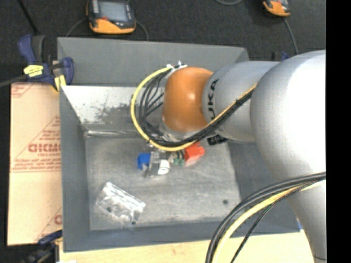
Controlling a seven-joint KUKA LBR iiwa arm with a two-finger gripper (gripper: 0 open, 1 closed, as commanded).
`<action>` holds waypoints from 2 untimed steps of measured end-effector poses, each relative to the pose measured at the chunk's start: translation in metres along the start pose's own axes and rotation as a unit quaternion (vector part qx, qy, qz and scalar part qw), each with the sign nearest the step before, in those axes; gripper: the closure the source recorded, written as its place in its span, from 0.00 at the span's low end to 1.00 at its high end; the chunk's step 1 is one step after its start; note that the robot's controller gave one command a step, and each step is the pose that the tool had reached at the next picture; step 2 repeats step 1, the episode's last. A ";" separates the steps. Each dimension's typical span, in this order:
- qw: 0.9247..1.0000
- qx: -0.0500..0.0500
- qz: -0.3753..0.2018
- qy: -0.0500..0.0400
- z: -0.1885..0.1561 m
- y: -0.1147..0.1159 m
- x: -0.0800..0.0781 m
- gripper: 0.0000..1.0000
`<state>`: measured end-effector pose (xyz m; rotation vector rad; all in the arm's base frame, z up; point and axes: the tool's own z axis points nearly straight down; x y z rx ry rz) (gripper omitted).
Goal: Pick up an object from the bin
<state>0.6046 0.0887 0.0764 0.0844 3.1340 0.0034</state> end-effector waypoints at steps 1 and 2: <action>1.000 0.000 0.018 -0.002 -0.133 -0.001 0.011 1.00; 1.000 0.000 0.018 -0.002 -0.133 -0.001 0.011 1.00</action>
Offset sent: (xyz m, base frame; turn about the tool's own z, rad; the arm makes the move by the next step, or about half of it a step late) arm -0.0147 -0.0004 0.1275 0.0381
